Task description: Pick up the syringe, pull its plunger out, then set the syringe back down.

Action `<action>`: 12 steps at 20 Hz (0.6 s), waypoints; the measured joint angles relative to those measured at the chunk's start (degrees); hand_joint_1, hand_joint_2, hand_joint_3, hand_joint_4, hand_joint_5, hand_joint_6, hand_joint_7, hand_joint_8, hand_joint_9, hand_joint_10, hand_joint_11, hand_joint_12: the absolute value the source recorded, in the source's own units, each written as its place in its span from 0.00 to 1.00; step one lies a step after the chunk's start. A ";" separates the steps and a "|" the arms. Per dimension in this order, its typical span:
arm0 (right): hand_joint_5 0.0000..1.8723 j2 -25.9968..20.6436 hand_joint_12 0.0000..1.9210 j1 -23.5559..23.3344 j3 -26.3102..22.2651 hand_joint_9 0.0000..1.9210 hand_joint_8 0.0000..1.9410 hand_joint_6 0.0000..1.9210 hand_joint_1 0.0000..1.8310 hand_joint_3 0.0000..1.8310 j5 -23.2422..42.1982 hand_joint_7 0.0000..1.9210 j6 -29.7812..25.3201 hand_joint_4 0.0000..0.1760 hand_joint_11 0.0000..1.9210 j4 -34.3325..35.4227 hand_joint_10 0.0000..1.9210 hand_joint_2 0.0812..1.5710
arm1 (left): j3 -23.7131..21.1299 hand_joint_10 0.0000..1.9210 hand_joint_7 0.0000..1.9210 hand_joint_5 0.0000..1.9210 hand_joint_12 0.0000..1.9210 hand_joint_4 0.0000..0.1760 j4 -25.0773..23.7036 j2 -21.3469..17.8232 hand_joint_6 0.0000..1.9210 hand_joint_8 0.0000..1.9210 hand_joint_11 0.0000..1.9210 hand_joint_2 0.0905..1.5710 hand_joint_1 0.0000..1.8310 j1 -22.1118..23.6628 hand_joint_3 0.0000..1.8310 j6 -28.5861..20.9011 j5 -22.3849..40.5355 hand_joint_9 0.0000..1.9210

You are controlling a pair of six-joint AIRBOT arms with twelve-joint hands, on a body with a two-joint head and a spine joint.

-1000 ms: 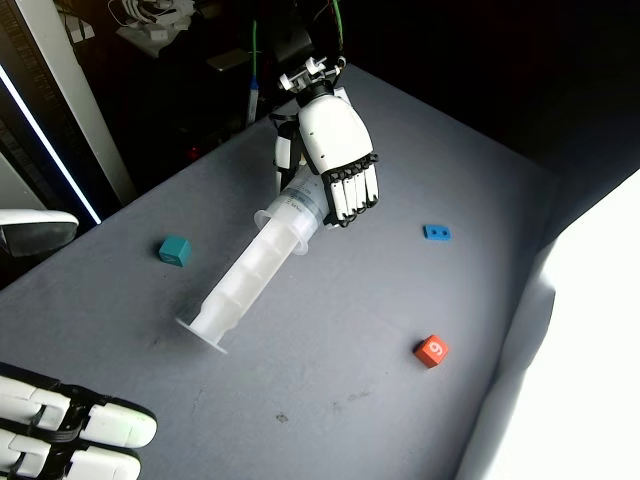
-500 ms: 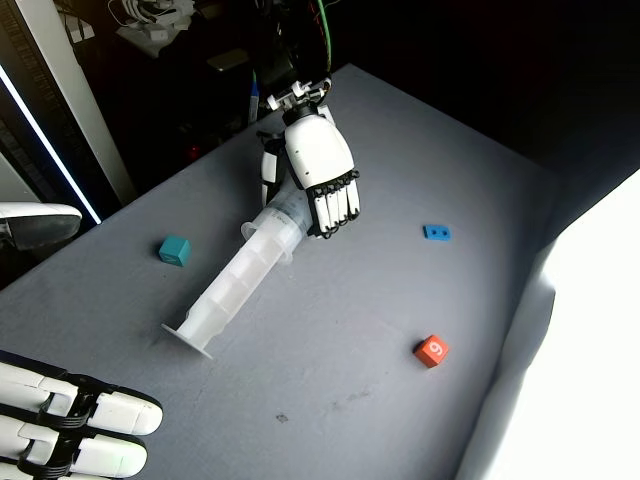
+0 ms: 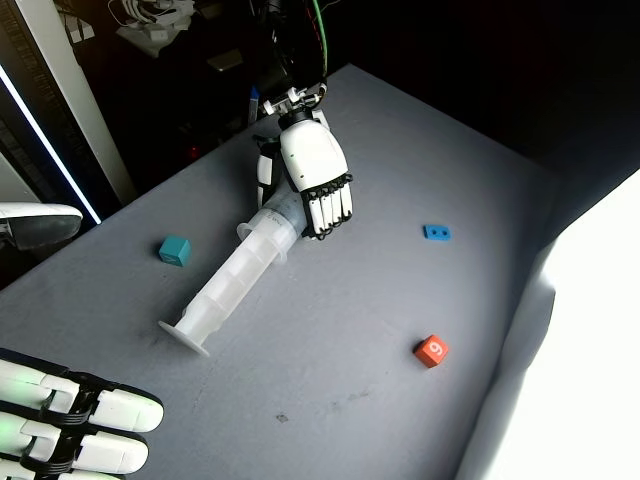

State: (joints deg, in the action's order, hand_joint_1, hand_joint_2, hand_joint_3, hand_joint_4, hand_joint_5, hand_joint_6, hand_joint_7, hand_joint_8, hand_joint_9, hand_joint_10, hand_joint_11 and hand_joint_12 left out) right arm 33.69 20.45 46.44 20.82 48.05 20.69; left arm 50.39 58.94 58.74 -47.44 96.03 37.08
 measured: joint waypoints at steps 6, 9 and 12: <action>0.00 0.00 0.00 0.00 -0.11 0.00 0.00 0.00 0.11 0.00 -0.04 0.00 0.00 0.00 0.00 -0.35 0.00 0.54 | -0.17 0.44 0.00 0.00 0.33 0.00 -0.26 0.42 0.27 0.40 0.00 0.60 0.44 -0.59 0.00 0.20 -0.17 0.00; 0.00 0.00 0.00 0.00 -0.11 0.00 0.00 0.00 0.12 0.00 -0.02 0.00 0.00 0.00 0.00 -0.39 0.00 0.53 | -0.17 0.46 0.00 0.00 0.31 0.00 -0.24 0.42 0.31 0.43 0.00 0.60 0.43 -0.57 0.00 0.22 -0.11 0.00; 0.00 0.00 0.00 0.00 -0.11 0.00 0.00 0.00 0.12 0.00 -0.02 0.00 0.00 0.00 0.00 -0.39 0.00 0.52 | -0.17 0.52 0.00 0.00 0.40 0.00 -0.28 0.39 0.36 0.48 0.00 0.60 0.43 -0.55 0.00 0.22 -0.09 0.00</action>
State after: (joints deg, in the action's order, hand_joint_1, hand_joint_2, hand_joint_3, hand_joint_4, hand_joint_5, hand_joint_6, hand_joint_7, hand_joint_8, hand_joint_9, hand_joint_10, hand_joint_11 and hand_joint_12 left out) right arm 33.69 20.45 46.33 20.80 48.05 20.29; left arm 50.22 58.65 59.13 -47.99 96.25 36.99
